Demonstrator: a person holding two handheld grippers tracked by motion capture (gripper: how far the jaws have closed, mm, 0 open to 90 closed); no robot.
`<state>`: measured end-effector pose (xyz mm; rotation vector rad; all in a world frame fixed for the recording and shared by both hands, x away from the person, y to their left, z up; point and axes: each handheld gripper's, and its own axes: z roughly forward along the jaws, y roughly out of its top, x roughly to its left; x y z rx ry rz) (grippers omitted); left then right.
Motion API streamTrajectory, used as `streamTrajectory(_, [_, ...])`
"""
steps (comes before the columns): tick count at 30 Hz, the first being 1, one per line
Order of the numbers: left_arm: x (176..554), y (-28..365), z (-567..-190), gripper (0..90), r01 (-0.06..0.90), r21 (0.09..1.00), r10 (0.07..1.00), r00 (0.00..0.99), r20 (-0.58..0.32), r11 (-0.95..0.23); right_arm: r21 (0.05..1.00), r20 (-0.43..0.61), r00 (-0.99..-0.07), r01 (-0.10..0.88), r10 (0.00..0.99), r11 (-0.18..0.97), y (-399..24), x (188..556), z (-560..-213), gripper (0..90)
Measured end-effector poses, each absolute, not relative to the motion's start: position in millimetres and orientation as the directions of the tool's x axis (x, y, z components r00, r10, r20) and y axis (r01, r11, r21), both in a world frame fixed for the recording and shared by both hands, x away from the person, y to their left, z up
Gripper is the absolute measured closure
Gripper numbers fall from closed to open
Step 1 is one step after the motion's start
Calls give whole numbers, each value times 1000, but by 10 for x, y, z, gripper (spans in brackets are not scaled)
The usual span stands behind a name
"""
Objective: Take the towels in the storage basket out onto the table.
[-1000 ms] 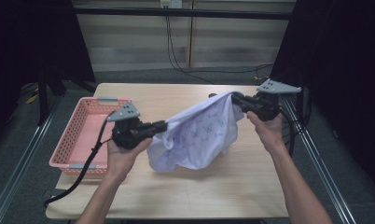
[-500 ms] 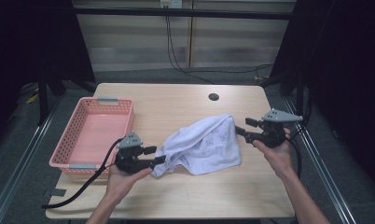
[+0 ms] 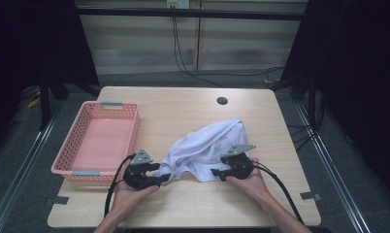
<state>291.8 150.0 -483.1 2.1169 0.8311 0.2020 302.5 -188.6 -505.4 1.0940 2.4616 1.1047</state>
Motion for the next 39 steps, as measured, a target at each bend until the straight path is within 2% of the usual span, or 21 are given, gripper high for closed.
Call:
streamTrajectory(2, [2961, 1462, -4910, 446, 509, 719, 610, 778, -149, -474, 727, 34, -701, 507, 712, 464, -1852, 2979, -5074, 365])
streamTrajectory(3, [2959, 1427, -4949, 506, 505, 695, 611, 783, -119, -511, 727, 31, -701, 505, 712, 465, -1848, 2971, -5074, 380])
streamTrajectory(4, [2941, 1398, -4962, 565, 481, 693, 613, 787, -73, -536, 729, 27, -703, 500, 711, 467, -1849, 2962, -5072, 467])
streamTrajectory(5, [2932, 1380, -4944, 651, 473, 690, 599, 797, -71, -548, 731, 23, -706, 495, 708, 469, -1854, 2944, -5062, 581])
streamTrajectory(6, [2921, 1371, -4930, 774, 476, 689, 598, 798, -78, -546, 732, 21, -706, 494, 708, 470, -1859, 2929, -5054, 689])
streamTrajectory(8, [2893, 1376, -4911, 815, 486, 686, 577, 808, -117, -541, 711, 14, -702, 507, 712, 487, -1900, 2938, -5022, 850])
streamTrajectory(10, [2833, 1402, -4849, 826, 502, 719, 555, 809, -194, -482, 709, 16, -674, 529, 739, 466, -2023, 3008, -4979, 865])
streamTrajectory(13, [2707, 1492, -4654, 829, 504, 778, 487, 821, -296, -376, 768, 49, -600, 534, 798, 354, -2337, 3130, -4760, 870])
streamTrajectory(15, [2601, 1509, -4499, 830, 476, 812, 429, 846, -317, -338, 808, 62, -545, 520, 836, 279, -2546, 3223, -4549, 871])
streamTrajectory(18, [2492, 1517, -4310, 830, 463, 849, 375, 856, -355, -254, 843, 56, -495, 489, 867, 225, -2718, 3372, -4259, 873])
streamTrajectory(22, [2373, 1560, -4050, 829, 410, 888, 351, 879, -323, -208, 877, 52, -445, 449, 894, 172, -2834, 3601, -4008, 873])
streamTrajectory(24, [2366, 1599, -4018, 828, 415, 889, 333, 880, -339, -192, 883, 69, -424, 448, 903, 142, -2905, 3703, -3970, 873])
streamTrajectory(26, [2390, 1590, -4087, 822, 435, 869, 354, 871, -340, -237, 884, 81, -413, 450, 907, 126, -2957, 3807, -3994, 865])
streamTrajectory(27, [2412, 1578, -4171, 816, 468, 845, 365, 857, -363, -258, 878, 99, -414, 464, 905, 116, -2965, 3849, -4035, 847])
streamTrajectory(29, [2426, 1571, -4290, 776, 489, 826, 357, 852, -382, -282, 866, 82, -403, 481, 912, 134, -2937, 3884, -4139, 708])
streamTrajectory(32, [2470, 1611, -4358, 647, 498, 815, 398, 840, -369, -296, 857, 81, -415, 493, 906, 149, -2912, 3845, -4208, 588])
streamTrajectory(34, [2510, 1644, -4360, 578, 502, 815, 423, 831, -362, -290, 862, 76, -418, 485, 905, 152, -2912, 3789, -4191, 531])
streamTrajectory(37, [2570, 1647, -4378, 543, 500, 814, 432, 830, -353, -297, 869, 75, -441, 469, 894, 158, -2901, 3646, -4137, 482])
streamTrajectory(39, [2623, 1565, -4423, 525, 488, 802, 443, 838, -318, -346, 872, 66, -454, 459, 889, 170, -2884, 3536, -4106, 468])
